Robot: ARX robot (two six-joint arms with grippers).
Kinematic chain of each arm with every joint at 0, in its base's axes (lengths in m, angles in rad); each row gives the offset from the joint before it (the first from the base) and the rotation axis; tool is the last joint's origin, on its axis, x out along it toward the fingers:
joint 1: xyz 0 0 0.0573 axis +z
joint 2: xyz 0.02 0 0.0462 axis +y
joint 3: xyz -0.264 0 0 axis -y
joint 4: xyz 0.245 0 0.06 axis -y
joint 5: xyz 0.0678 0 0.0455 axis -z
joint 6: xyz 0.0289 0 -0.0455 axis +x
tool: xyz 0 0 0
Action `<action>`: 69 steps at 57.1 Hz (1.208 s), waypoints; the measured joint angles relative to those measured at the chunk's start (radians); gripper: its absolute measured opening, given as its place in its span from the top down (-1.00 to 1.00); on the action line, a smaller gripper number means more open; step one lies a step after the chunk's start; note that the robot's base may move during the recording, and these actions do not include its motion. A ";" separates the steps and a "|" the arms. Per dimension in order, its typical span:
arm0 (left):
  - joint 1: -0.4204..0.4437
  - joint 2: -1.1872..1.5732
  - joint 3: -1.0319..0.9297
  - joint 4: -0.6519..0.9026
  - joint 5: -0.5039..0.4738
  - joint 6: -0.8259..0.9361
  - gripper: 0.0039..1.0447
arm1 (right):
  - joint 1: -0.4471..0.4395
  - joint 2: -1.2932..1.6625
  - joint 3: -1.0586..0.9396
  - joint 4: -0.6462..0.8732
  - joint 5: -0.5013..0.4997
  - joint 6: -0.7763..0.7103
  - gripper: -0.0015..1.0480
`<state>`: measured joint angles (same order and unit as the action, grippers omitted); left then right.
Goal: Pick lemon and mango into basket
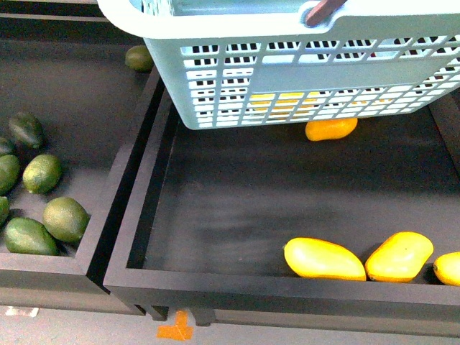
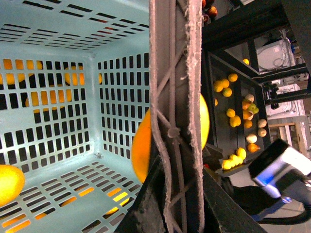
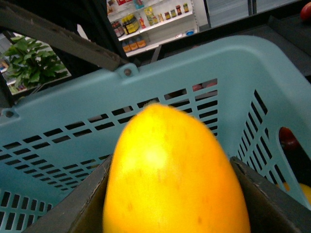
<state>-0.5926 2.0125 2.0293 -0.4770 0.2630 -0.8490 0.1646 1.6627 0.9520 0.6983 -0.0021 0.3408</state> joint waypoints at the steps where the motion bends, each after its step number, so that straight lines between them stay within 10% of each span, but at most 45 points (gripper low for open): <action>1: 0.000 0.000 0.000 0.000 0.000 0.000 0.86 | 0.002 0.001 0.000 0.000 0.004 0.000 -0.33; 12: 0.000 0.000 -0.002 0.000 0.001 0.002 0.86 | -0.003 -0.021 -0.024 -0.002 0.049 0.014 -0.86; 20: 0.000 0.003 -0.005 -0.001 -0.004 0.000 0.86 | -0.029 -0.093 -0.107 -0.013 0.098 0.021 -0.83; 34: 0.002 0.003 -0.005 0.000 -0.001 0.003 0.87 | -0.153 -0.383 -0.458 0.101 0.010 -0.277 -0.09; 54: -0.001 0.003 -0.005 0.000 0.002 -0.002 0.87 | -0.166 -0.571 -0.698 0.127 0.003 -0.336 0.96; 69: -0.001 0.003 -0.005 0.000 -0.003 0.006 0.87 | -0.166 -0.712 -0.802 0.091 0.002 -0.335 0.96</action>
<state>-0.5938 2.0151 2.0243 -0.4774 0.2604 -0.8433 -0.0010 0.9508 0.1497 0.7891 0.0002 0.0055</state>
